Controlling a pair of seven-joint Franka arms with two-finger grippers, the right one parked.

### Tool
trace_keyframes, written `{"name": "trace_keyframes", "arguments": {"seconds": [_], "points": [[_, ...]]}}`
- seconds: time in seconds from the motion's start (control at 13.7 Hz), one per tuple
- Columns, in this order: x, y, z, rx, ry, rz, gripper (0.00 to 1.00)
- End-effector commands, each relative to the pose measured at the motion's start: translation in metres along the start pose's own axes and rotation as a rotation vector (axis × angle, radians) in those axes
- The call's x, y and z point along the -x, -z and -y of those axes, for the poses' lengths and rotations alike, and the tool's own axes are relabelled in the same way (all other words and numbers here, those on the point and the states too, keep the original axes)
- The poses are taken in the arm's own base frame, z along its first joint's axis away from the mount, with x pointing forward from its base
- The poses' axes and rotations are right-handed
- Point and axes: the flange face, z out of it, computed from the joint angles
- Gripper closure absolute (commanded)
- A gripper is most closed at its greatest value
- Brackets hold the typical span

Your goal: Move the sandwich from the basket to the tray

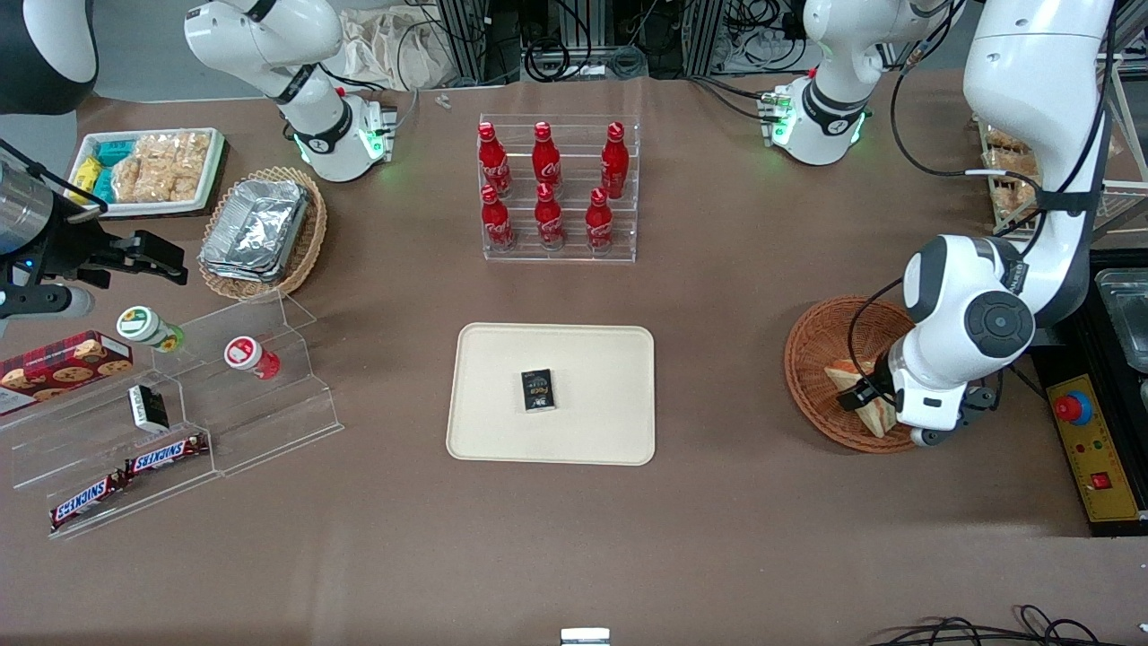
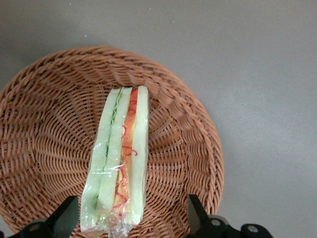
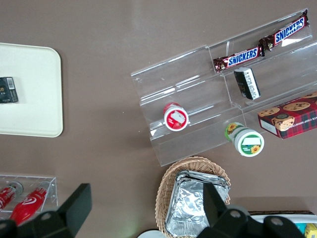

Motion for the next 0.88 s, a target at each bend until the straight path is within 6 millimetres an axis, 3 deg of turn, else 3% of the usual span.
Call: {"name": "trace_keyframes", "arguments": {"seconds": [0.0,0.37,0.66,0.8], "points": [[0.009,-0.009,0.008,0.007,0.016,-0.013,0.01],[0.012,-0.027,0.016,0.031,0.023,-0.035,0.02],[0.013,-0.032,0.015,0.028,0.026,-0.028,0.39],[0.013,-0.036,0.016,0.023,0.019,-0.022,0.63]]}}
